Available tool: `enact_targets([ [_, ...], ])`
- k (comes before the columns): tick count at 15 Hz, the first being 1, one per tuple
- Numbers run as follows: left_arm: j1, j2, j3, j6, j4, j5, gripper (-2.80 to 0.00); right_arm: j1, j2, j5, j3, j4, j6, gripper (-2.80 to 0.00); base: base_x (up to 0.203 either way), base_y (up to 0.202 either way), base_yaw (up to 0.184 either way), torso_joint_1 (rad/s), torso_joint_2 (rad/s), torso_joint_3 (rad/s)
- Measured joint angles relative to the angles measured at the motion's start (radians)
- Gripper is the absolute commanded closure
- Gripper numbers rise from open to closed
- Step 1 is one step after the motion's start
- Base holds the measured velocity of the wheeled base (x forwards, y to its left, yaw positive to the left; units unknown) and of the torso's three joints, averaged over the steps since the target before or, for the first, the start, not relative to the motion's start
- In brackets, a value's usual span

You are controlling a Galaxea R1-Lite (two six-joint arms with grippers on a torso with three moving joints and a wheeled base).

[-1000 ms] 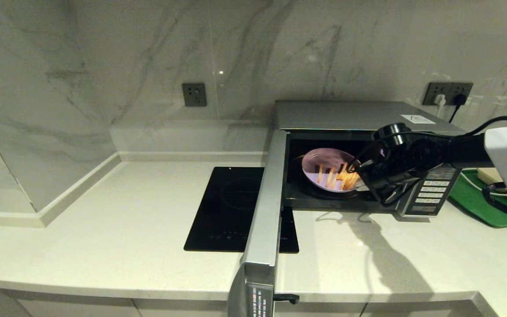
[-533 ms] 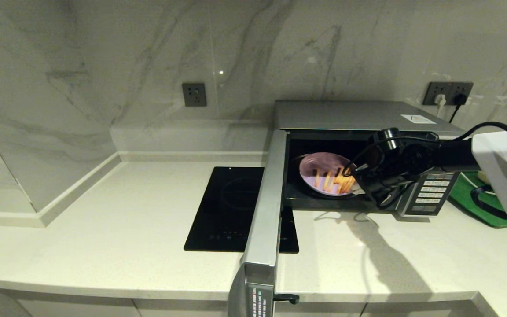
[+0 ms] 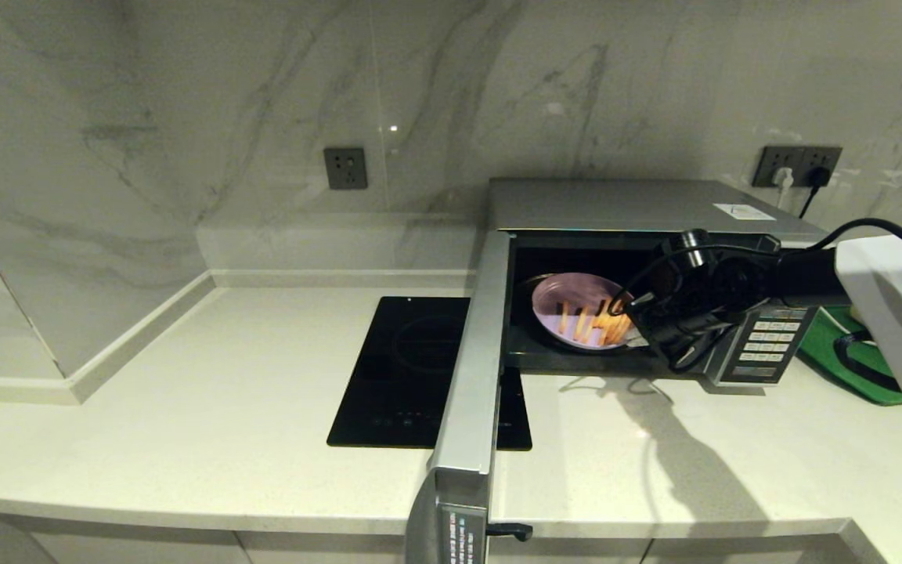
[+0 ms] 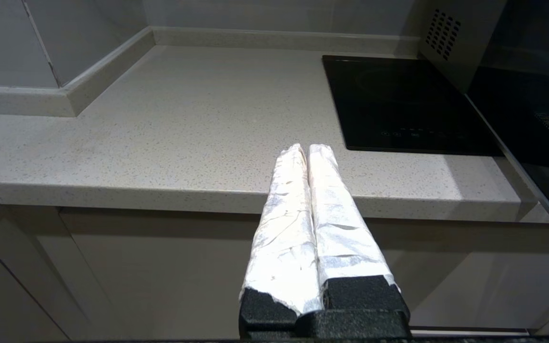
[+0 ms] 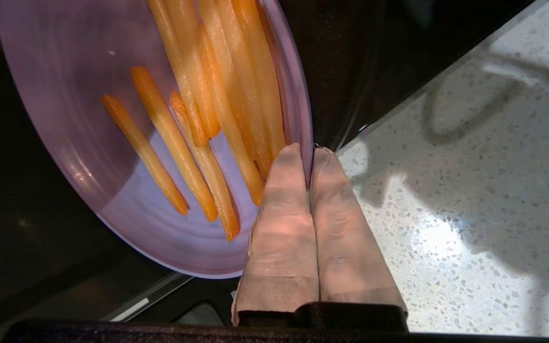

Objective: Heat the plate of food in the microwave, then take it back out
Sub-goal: Put the plate in the microwave oven

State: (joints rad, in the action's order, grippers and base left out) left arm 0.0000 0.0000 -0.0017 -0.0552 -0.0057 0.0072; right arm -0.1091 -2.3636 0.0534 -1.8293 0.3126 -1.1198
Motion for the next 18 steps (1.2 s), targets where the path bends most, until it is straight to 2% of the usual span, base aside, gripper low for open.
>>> enact_targets([
  [11,0.000,0.000,0.000,0.001,0.000,0.000,0.00,-0.001,0.063,0.002,0.018,0.001,0.005,-2.80,0.000,0.000,0.000,0.000,0.00,0.000],
  [14,0.000,0.000,0.000,0.001,0.000,0.000,0.00,-0.016,0.166,0.006,0.125,0.001,0.030,-2.80,0.000,0.000,0.000,0.000,0.00,0.000],
  [17,0.000,0.000,0.000,0.001,0.000,0.000,0.00,-0.046,0.346,0.015,0.322,0.001,0.061,-2.80,0.000,0.000,0.000,0.000,0.00,0.000],
  [18,0.000,0.000,0.000,0.001,0.000,0.000,0.00,-0.057,0.423,0.024,0.400,0.001,0.066,0.00,0.000,0.000,0.000,0.000,0.00,0.000],
])
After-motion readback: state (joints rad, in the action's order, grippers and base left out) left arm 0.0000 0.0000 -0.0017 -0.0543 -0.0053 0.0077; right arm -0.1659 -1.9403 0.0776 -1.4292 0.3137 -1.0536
